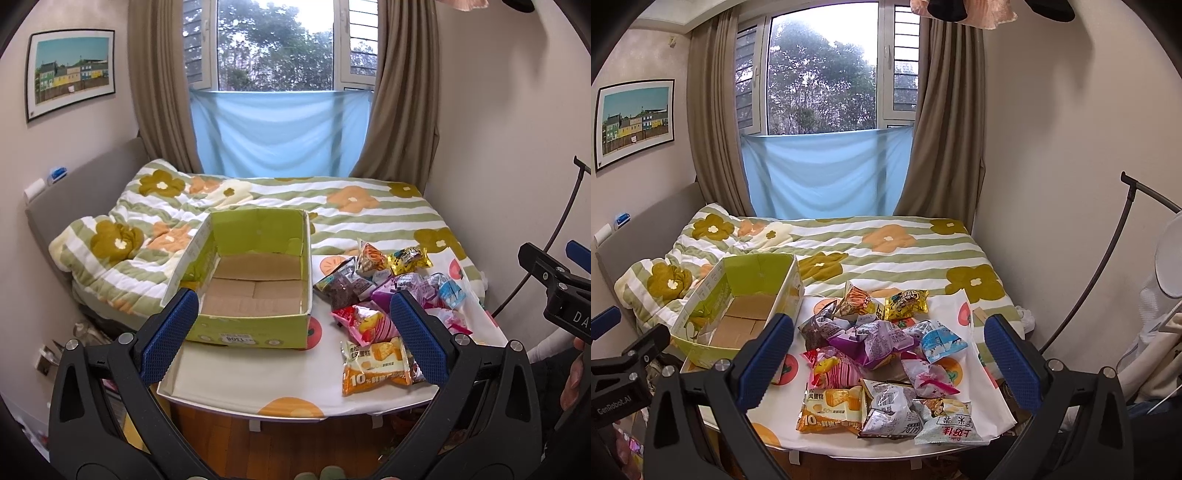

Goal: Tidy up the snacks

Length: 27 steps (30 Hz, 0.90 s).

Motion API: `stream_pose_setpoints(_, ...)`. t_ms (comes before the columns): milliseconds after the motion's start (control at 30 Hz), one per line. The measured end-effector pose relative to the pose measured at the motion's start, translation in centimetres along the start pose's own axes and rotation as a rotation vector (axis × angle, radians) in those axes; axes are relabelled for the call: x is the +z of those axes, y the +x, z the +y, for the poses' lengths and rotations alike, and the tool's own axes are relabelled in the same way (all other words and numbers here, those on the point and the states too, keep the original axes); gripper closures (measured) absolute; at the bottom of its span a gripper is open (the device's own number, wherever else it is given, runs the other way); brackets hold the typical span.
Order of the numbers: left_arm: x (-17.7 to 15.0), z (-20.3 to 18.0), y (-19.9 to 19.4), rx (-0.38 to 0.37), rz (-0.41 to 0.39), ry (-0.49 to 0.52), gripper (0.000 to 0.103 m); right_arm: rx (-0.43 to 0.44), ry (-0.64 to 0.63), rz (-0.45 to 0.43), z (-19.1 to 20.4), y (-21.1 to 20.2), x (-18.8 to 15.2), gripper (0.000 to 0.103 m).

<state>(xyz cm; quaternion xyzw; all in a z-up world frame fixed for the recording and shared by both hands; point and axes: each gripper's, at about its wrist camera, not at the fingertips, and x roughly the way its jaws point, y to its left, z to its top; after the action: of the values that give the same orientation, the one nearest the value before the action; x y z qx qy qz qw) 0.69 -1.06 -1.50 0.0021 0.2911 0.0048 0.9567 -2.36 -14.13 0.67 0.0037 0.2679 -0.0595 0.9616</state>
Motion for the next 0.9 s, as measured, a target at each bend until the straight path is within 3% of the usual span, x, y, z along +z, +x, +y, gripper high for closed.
stream_pose_setpoints(900, 0.03, 0.17, -0.05, -0.028, 0.028, 0.003, 0.001, 0.000, -0.003, 0.007, 0.00, 0.03, 0.04, 0.000)
